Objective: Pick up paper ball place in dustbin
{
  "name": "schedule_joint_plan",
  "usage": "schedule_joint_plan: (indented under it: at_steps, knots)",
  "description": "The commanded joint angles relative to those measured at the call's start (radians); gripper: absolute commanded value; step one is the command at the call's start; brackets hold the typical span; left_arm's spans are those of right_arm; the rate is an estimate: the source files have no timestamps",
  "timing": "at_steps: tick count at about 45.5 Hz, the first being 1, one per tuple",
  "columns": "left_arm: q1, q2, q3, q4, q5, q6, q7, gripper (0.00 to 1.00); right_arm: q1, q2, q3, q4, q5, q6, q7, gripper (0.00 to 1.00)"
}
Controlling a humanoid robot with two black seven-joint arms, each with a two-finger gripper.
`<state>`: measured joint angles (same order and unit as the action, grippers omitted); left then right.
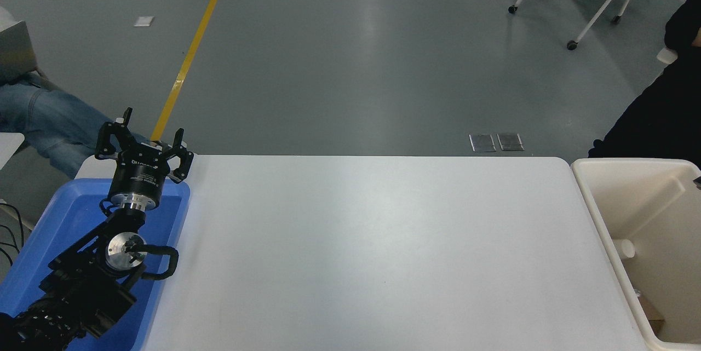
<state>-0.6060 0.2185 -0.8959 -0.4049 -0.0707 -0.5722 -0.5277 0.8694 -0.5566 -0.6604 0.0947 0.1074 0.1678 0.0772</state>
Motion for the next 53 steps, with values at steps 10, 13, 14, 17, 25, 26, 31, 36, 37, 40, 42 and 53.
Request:
schedule_joint_plan:
  at_steps: [10, 13, 14, 17, 25, 26, 31, 36, 37, 40, 42, 53]
  knots:
    - [0.000, 0.001, 0.000, 0.000, 0.000, 0.000, 0.000, 0.99, 0.701, 0.171, -0.415, 0.385, -0.012, 0.212, -0.001, 1.00]
    - [-0.001, 0.001, 0.000, 0.000, 0.000, 0.000, 0.000, 0.99, 0.766, 0.236, -0.458, 0.416, -0.012, 0.271, -0.001, 1.00]
    - [0.000, 0.001, 0.000, 0.000, 0.000, 0.000, 0.000, 0.99, 0.786, 0.257, -0.470, 0.427, -0.012, 0.292, -0.001, 1.00]
    - [0.000, 0.001, 0.000, 0.000, 0.000, 0.000, 0.000, 0.99, 0.847, 0.314, -0.492, 0.473, -0.012, 0.360, -0.001, 1.00]
    - [0.000, -0.001, 0.000, 0.000, 0.000, 0.000, 0.000, 0.99, 0.997, 0.409, -0.505, 0.669, -0.026, 0.490, -0.002, 1.00]
    - [0.000, -0.001, 0.000, 0.000, 0.000, 0.000, 0.000, 0.99, 1.016, 0.412, -0.505, 0.701, -0.032, 0.498, -0.002, 1.00]
    - [0.000, -0.001, 0.000, 0.000, 0.000, 0.000, 0.000, 0.99, 1.115, 0.426, -0.505, 0.891, -0.052, 0.524, -0.004, 1.00]
    - [0.000, -0.001, 0.000, 0.000, 0.000, 0.002, 0.000, 0.99, 1.201, 0.426, -0.508, 1.062, -0.061, 0.529, -0.004, 1.00]
    - [0.000, -0.001, 0.000, 0.000, 0.000, 0.002, 0.000, 0.99, 1.217, 0.426, -0.508, 1.086, -0.064, 0.529, -0.004, 1.00]
    - [0.000, -0.001, 0.000, 0.000, 0.000, 0.000, 0.000, 0.99, 1.257, 0.422, -0.510, 1.138, -0.071, 0.529, -0.004, 1.00]
    - [0.000, -0.001, 0.000, 0.000, 0.000, 0.000, 0.000, 0.99, 1.283, 0.420, -0.512, 1.168, -0.071, 0.529, -0.004, 1.00]
    - [0.000, -0.001, 0.000, 0.000, 0.000, 0.002, 0.000, 0.99, 1.432, 0.411, -0.551, 1.312, -0.069, 0.588, -0.004, 1.00]
